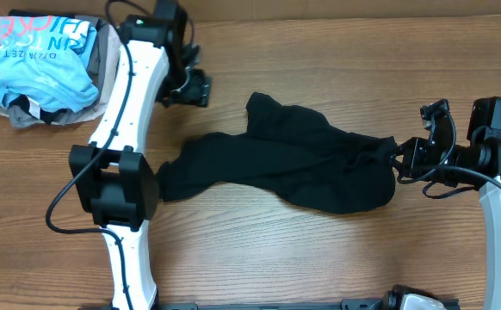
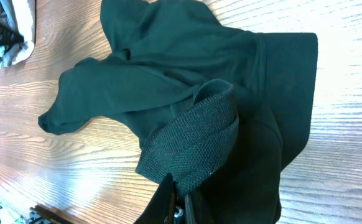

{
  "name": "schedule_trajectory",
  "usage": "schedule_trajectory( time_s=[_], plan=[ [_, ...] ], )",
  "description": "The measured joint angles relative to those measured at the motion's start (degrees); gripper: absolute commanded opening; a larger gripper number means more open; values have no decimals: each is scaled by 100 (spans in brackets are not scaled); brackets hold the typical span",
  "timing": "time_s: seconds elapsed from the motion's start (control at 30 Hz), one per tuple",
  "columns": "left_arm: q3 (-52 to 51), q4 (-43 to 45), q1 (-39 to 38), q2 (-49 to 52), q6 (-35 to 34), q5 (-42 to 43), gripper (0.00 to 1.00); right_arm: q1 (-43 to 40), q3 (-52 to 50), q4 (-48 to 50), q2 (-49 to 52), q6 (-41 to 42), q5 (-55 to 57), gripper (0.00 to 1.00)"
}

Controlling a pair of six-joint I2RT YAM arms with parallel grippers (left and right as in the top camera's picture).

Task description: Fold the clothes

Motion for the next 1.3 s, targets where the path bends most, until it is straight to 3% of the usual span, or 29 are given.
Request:
schedule_trajectory(
  time_s=[0.43, 0.7, 0.8, 0.9, 0.97, 1.1, 1.3],
  plan=[
    [20, 1821, -852, 472, 422, 704, 84, 0, 0, 170, 4, 2, 15, 4],
    [20, 1991, -1152, 1191, 422, 662, 83, 0, 0, 186, 7, 0, 17, 4],
    [20, 1996, -1174, 1329, 424, 619, 68, 0, 0, 186, 9, 2, 15, 4],
    [20, 2083, -1174, 1440, 474, 595, 22, 0, 0, 197, 9, 4, 15, 4],
    [20, 2210, -1174, 1469, 487, 577, 5, 0, 0, 208, 9, 0, 15, 4],
    [219, 2505, -1231, 1508, 529, 546, 4, 0, 0, 236, 9, 2, 13, 4],
    [1510, 3241, -1344, 1585, 533, 293, 4, 0, 0, 245, 9, 2, 15, 4]
  ],
)
